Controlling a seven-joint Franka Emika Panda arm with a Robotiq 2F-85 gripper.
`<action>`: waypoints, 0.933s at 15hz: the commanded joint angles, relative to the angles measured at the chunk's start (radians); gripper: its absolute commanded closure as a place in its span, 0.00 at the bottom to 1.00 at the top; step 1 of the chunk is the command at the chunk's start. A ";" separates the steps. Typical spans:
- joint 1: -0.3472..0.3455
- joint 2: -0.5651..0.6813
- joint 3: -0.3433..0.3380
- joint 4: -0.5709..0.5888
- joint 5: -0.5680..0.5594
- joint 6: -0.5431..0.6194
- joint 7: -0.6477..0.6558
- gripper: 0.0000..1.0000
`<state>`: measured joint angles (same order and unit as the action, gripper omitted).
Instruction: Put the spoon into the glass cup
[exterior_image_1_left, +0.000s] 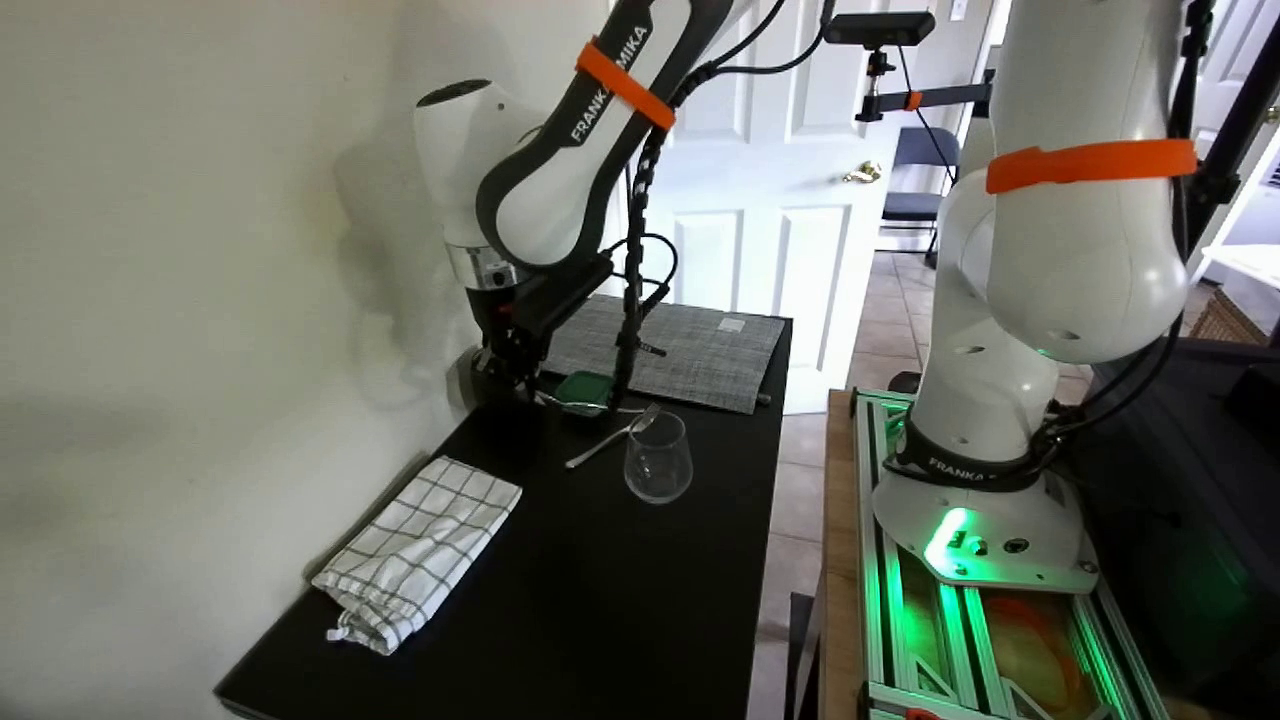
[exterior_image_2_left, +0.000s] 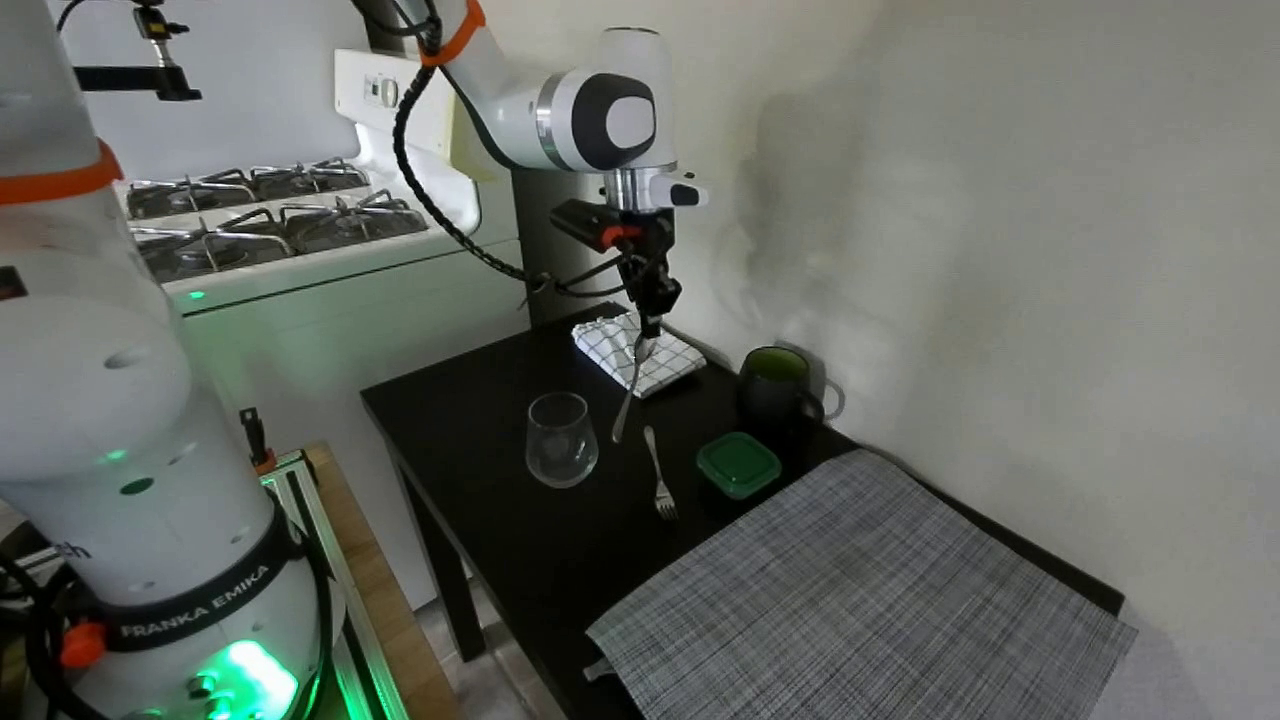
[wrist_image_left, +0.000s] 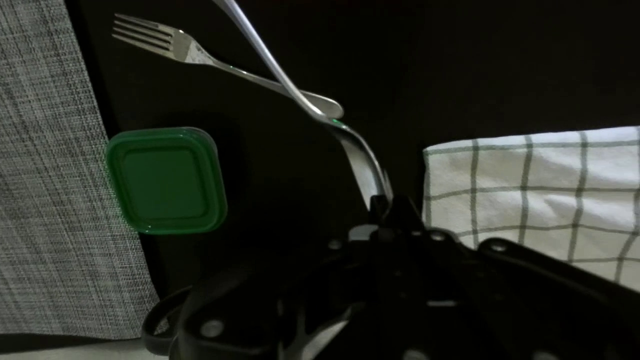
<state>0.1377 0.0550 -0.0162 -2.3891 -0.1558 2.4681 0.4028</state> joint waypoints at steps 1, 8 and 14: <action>-0.034 -0.139 0.033 -0.116 0.148 0.025 -0.119 0.99; -0.050 -0.298 0.032 -0.191 0.276 0.027 -0.200 0.99; -0.041 -0.378 0.022 -0.232 0.343 0.007 -0.272 0.99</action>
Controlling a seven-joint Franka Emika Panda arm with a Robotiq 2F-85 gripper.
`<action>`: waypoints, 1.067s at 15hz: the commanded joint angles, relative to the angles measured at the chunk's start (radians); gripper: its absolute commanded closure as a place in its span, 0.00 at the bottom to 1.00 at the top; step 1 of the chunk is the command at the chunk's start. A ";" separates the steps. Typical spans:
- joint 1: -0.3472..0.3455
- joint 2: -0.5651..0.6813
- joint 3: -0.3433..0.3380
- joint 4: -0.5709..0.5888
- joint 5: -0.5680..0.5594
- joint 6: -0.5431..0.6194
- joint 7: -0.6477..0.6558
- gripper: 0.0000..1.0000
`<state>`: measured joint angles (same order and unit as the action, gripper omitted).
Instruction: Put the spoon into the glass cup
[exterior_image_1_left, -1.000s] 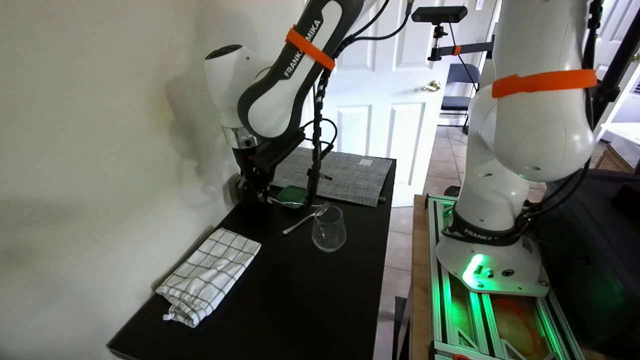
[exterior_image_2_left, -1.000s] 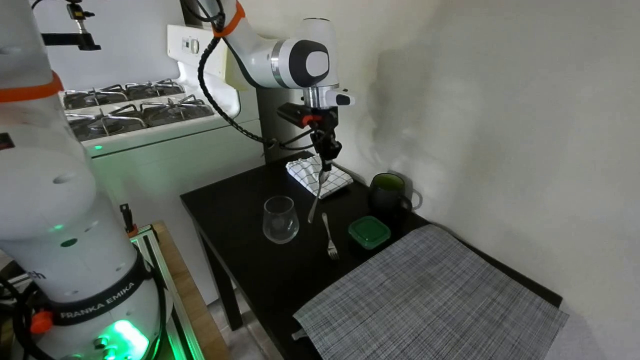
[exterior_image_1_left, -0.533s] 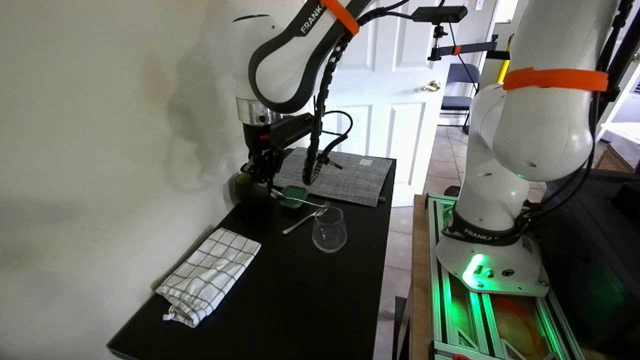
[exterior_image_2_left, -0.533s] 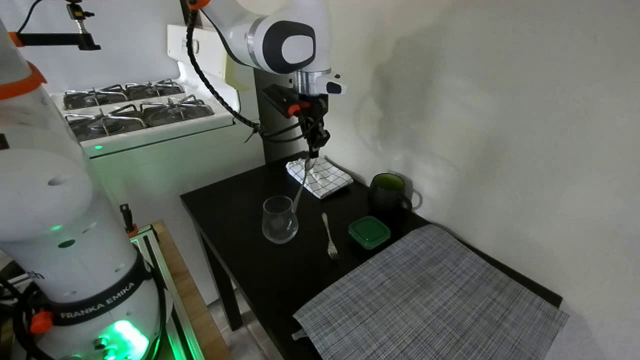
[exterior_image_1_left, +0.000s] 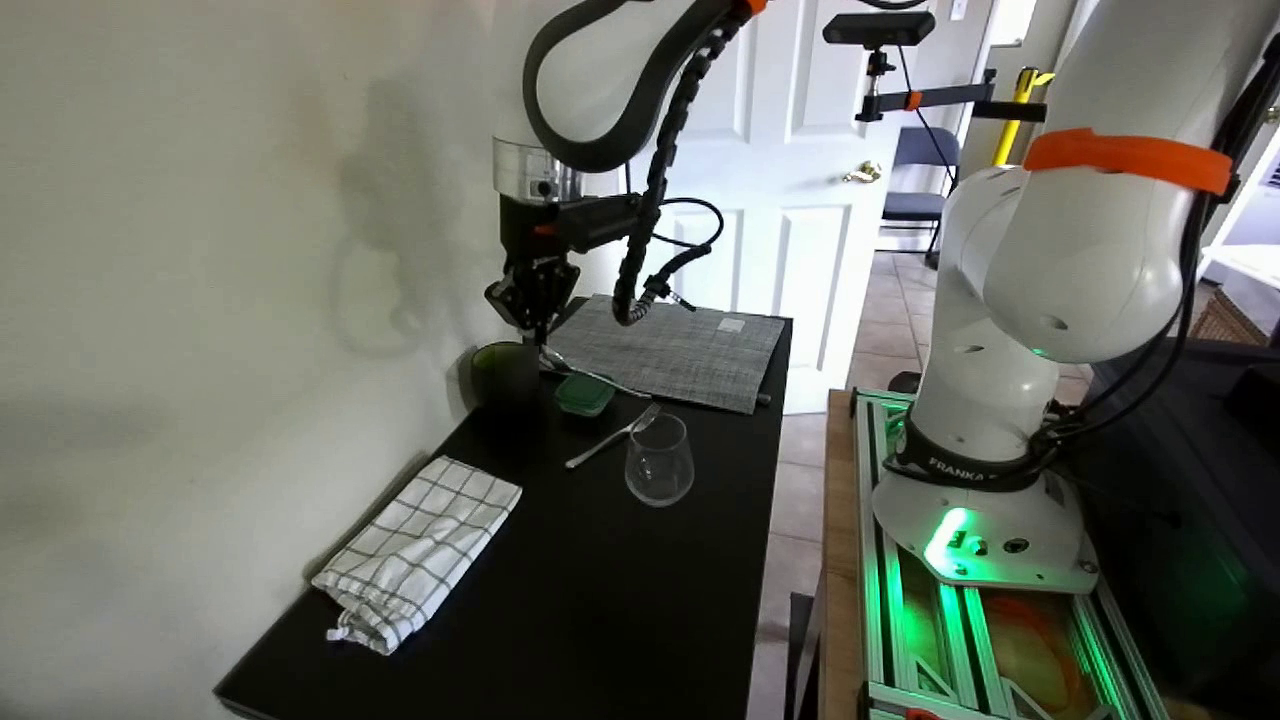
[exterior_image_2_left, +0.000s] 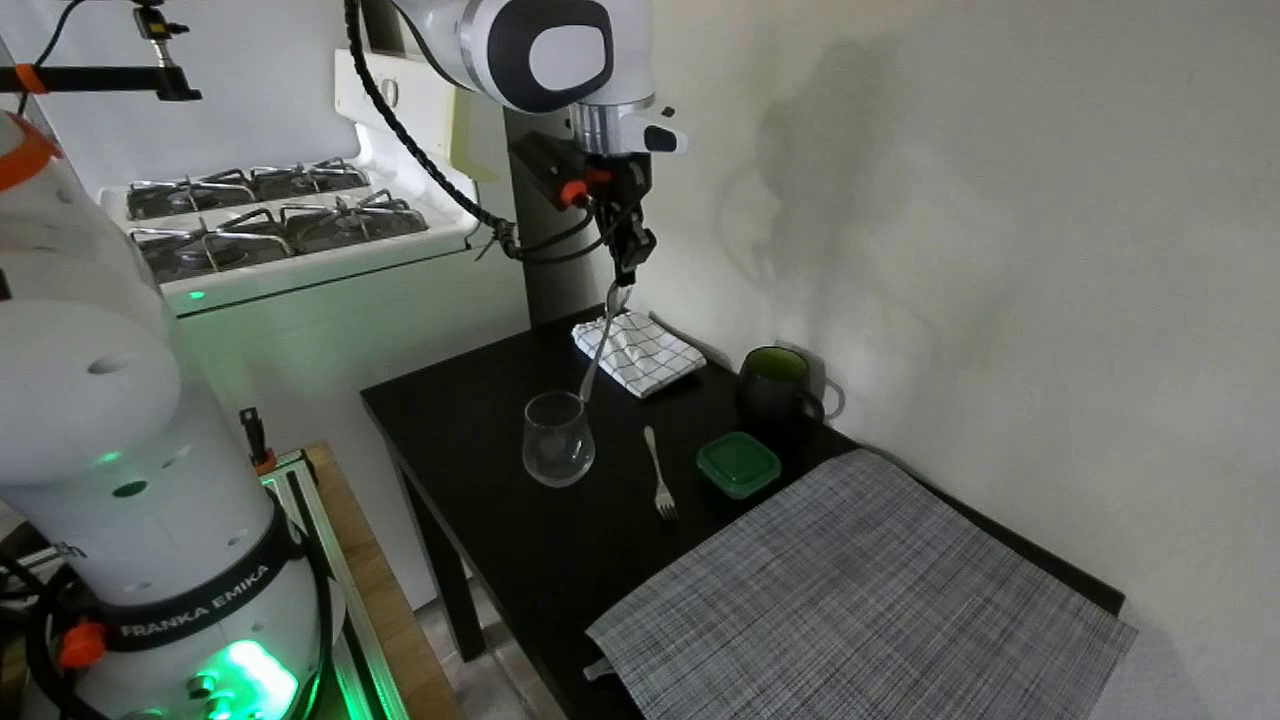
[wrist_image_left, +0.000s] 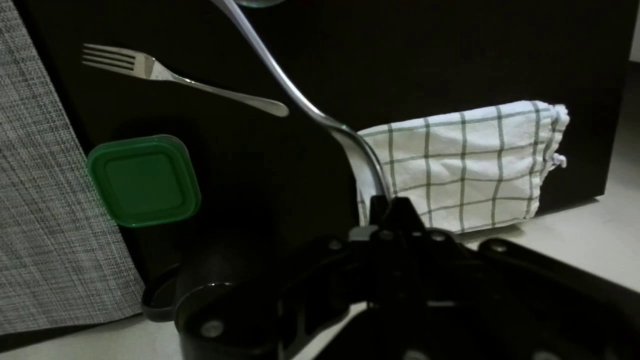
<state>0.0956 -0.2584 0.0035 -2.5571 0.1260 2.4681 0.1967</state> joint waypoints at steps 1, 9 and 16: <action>0.005 -0.077 -0.003 -0.077 0.081 0.003 -0.090 0.99; 0.043 -0.149 -0.049 -0.160 0.262 0.012 -0.281 0.99; 0.056 -0.148 -0.061 -0.195 0.318 0.038 -0.381 0.99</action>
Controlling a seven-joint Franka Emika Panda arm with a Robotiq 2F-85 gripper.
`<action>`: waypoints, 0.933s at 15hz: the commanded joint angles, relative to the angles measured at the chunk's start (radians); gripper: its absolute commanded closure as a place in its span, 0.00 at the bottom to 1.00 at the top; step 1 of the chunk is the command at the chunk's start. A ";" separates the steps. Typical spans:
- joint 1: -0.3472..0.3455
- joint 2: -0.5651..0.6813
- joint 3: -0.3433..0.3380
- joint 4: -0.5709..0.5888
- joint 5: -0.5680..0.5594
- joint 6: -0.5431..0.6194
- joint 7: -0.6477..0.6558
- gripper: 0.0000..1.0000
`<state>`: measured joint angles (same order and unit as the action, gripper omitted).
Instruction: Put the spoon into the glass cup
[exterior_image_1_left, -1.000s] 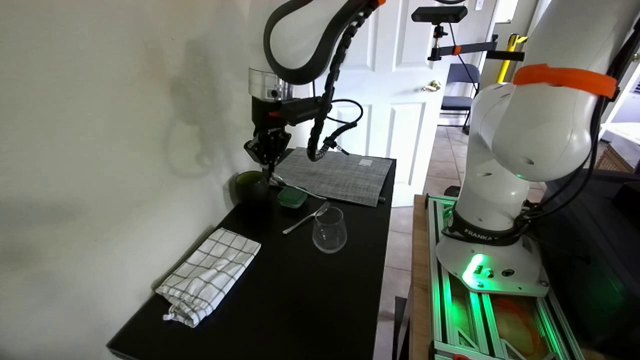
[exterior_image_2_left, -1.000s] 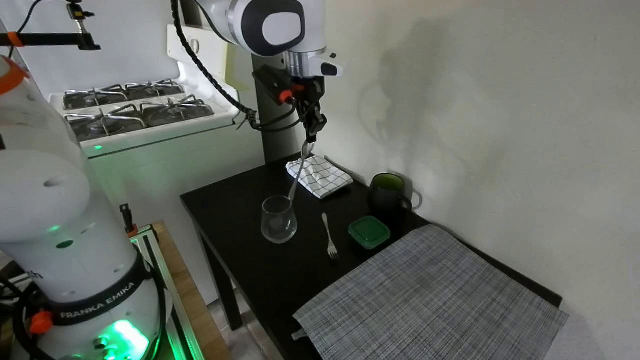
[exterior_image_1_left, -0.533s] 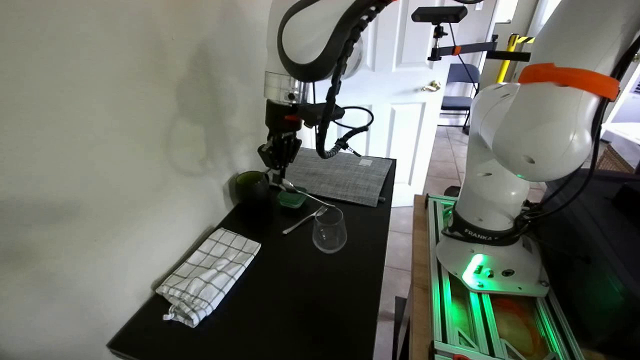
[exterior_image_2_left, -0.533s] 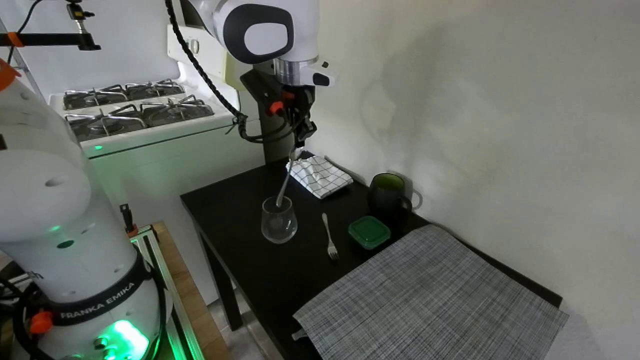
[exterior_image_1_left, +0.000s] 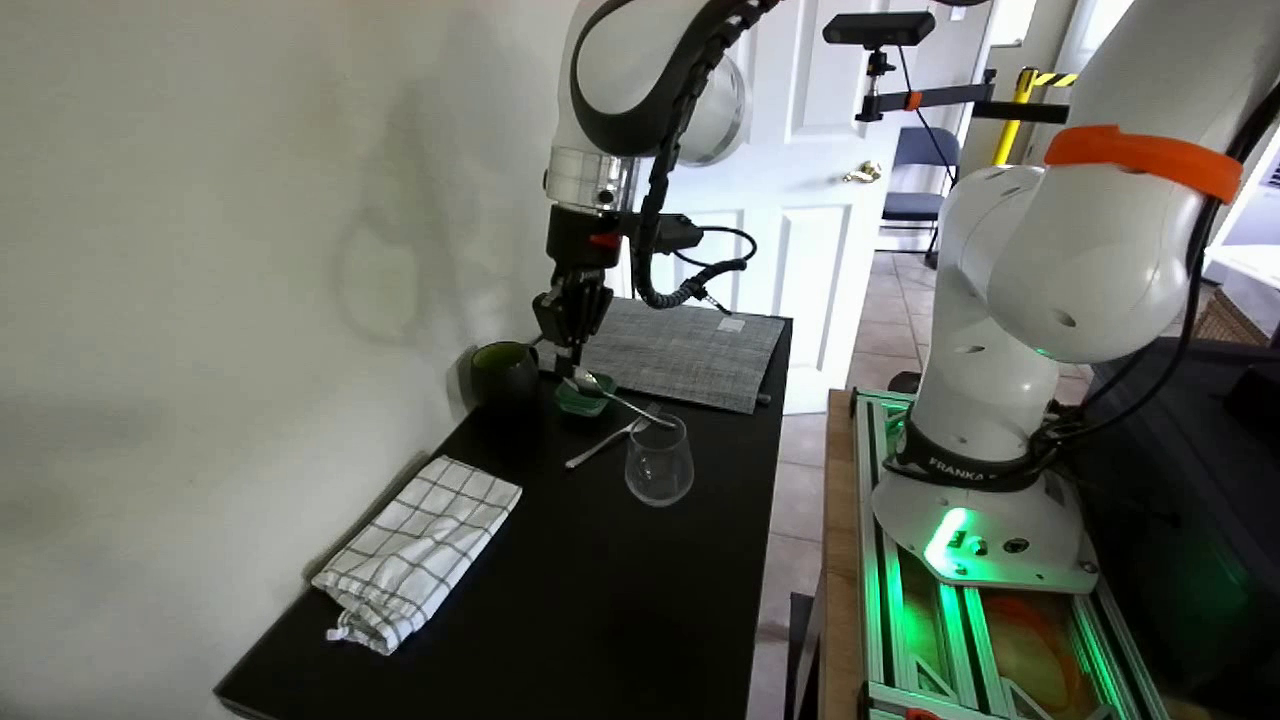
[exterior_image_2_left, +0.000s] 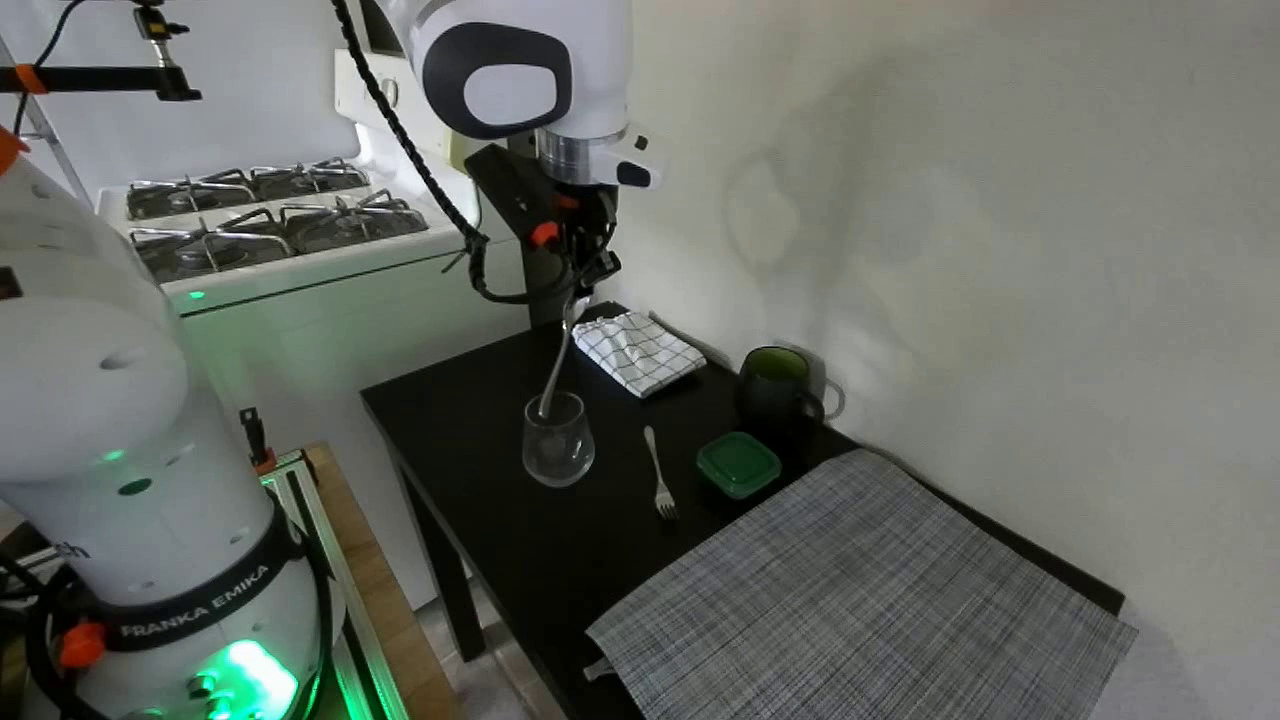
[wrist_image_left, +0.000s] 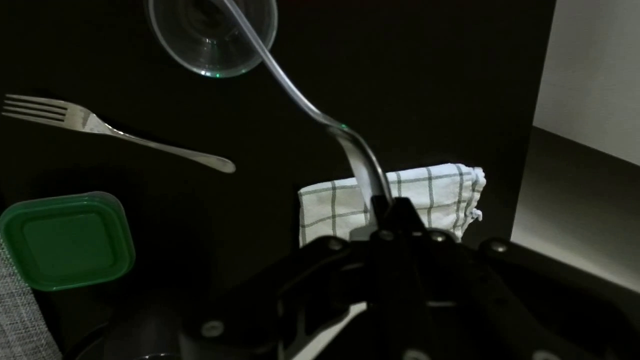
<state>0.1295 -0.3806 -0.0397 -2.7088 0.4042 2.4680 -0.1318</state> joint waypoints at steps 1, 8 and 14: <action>0.023 -0.023 -0.019 -0.046 0.042 0.040 -0.064 0.99; 0.055 -0.012 -0.048 -0.050 0.119 0.088 -0.135 0.99; 0.060 0.003 -0.042 -0.063 0.131 0.114 -0.160 0.99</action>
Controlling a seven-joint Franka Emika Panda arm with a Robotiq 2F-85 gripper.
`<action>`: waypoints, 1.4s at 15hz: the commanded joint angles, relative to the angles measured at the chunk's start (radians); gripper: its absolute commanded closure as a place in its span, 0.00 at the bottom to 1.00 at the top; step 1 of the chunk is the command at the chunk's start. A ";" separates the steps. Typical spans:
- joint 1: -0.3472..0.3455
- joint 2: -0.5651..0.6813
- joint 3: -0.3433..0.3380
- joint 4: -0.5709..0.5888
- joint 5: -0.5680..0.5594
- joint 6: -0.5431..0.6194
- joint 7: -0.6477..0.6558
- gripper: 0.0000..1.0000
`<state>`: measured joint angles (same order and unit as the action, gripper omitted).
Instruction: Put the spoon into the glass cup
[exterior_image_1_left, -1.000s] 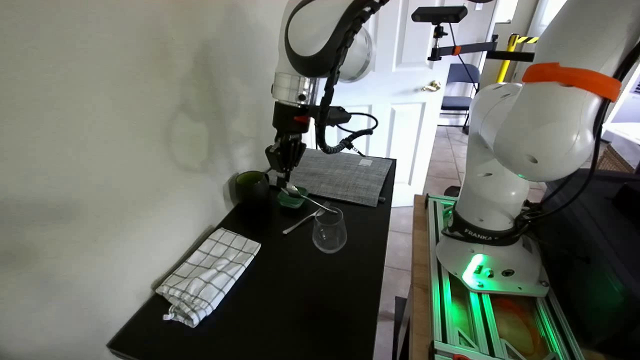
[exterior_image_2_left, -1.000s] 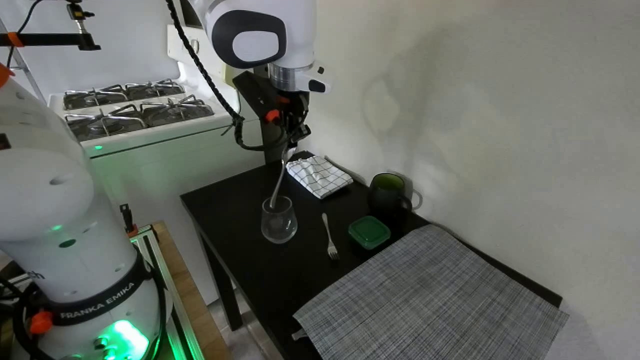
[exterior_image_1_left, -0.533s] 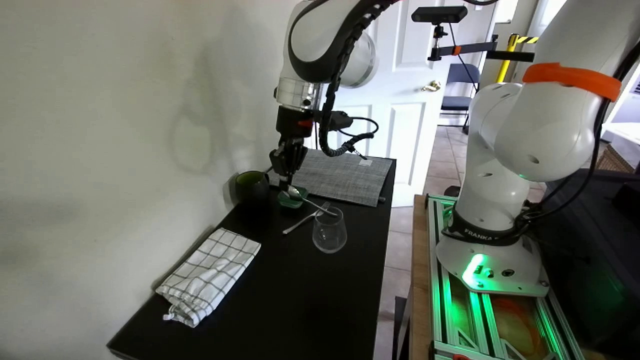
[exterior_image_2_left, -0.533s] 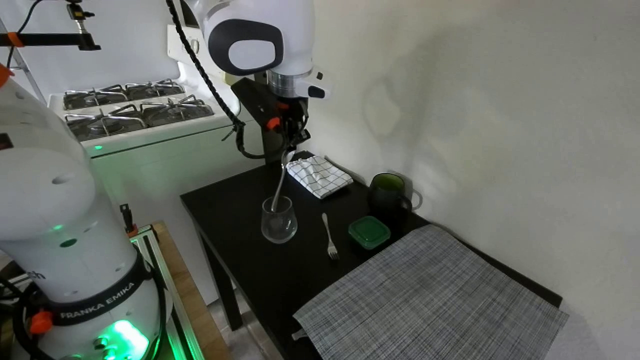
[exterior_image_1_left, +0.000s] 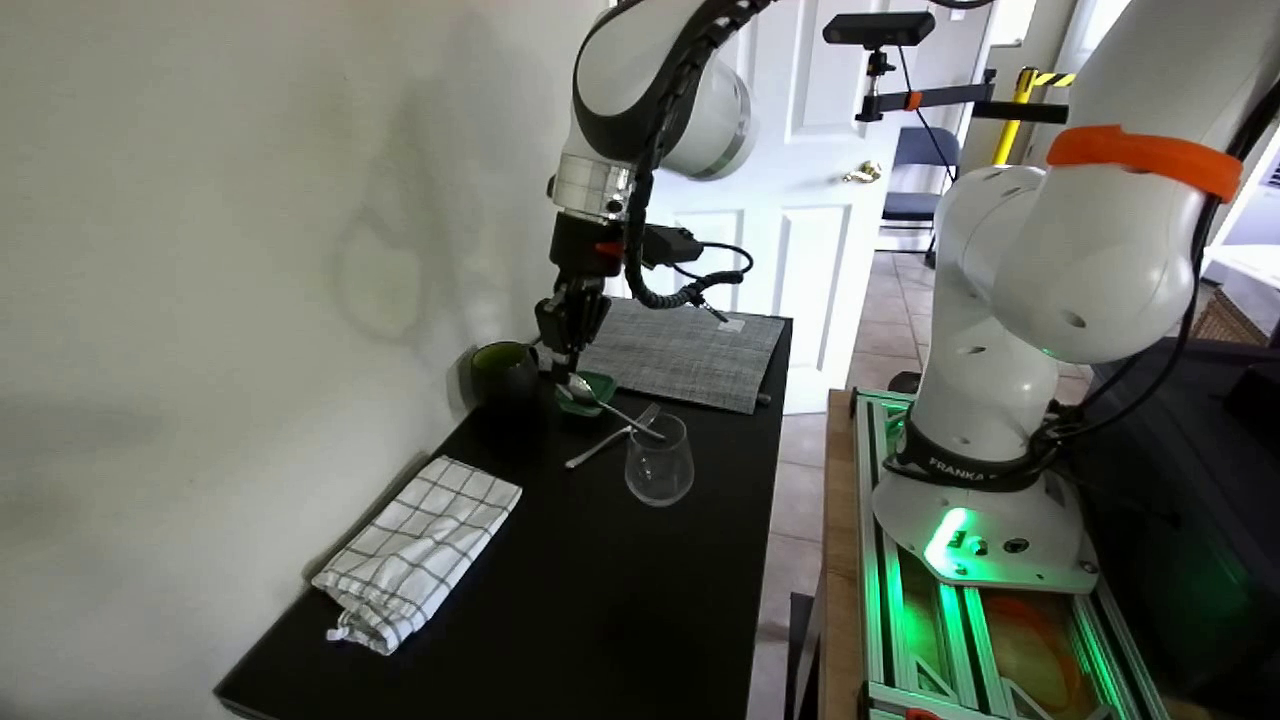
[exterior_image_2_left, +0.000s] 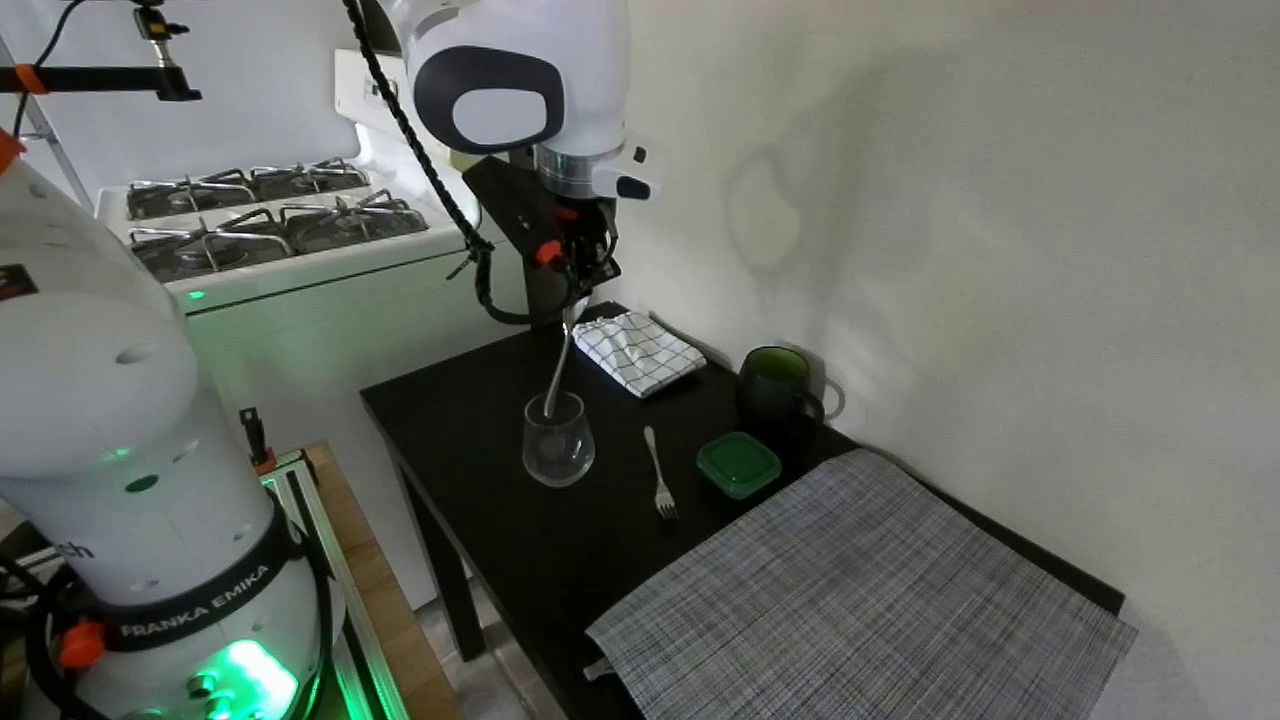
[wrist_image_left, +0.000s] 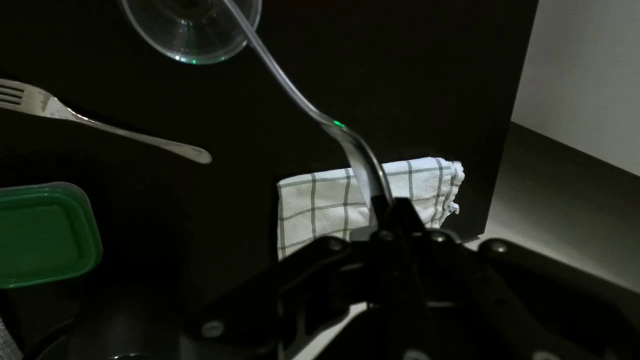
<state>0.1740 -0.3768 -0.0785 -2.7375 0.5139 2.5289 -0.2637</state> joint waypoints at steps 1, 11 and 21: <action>0.017 0.009 -0.005 -0.027 0.020 0.054 -0.029 0.99; 0.013 0.083 0.000 -0.009 0.004 0.103 -0.023 0.99; -0.005 0.116 0.014 -0.009 -0.013 0.096 0.009 0.99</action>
<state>0.1752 -0.2726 -0.0750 -2.7462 0.5109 2.6154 -0.2748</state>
